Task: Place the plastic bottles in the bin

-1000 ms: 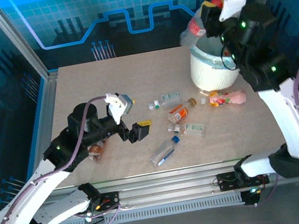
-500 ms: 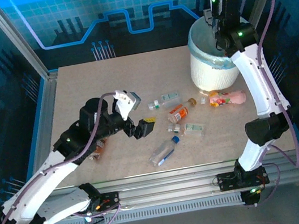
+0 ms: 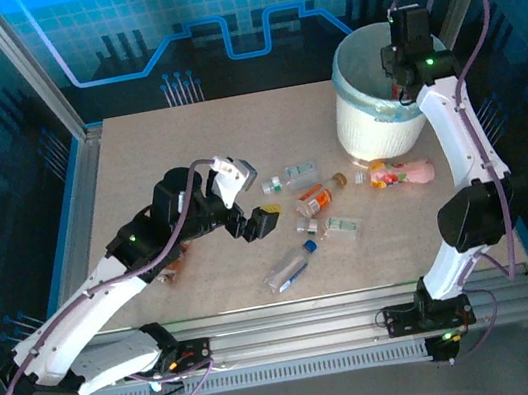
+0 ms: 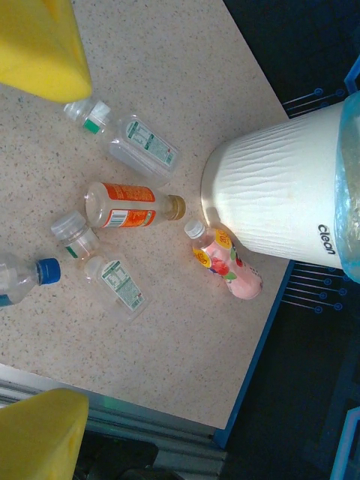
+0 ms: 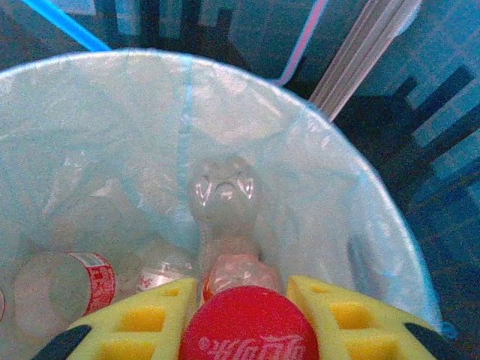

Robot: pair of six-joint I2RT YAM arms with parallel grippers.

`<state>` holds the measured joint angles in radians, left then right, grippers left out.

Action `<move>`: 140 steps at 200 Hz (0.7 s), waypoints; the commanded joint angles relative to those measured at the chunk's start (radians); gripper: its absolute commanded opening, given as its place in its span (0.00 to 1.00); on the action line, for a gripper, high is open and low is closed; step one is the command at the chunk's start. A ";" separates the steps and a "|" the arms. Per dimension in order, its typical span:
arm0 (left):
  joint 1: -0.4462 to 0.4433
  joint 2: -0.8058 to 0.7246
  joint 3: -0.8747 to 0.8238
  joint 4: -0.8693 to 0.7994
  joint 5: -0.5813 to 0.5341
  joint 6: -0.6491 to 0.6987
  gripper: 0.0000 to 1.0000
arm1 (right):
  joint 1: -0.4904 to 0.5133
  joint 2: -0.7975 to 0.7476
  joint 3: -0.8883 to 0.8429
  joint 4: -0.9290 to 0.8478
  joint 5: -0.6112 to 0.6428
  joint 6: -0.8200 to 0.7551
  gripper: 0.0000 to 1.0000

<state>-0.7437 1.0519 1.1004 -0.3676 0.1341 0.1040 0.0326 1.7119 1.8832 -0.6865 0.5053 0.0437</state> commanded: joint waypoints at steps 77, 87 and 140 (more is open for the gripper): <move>-0.005 -0.013 -0.008 0.009 -0.014 -0.010 0.99 | -0.081 0.157 -0.077 -0.001 -0.120 0.071 0.04; -0.005 -0.013 -0.008 0.008 -0.015 -0.011 0.99 | -0.084 0.166 -0.080 -0.004 -0.126 0.076 0.05; -0.005 -0.006 0.004 0.010 -0.015 -0.013 0.99 | -0.087 0.172 -0.023 -0.026 -0.206 0.108 0.19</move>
<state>-0.7437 1.0519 1.0969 -0.3683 0.1268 0.1043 -0.0395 1.8362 1.8439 -0.6102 0.3683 0.1242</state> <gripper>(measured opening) 0.990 0.297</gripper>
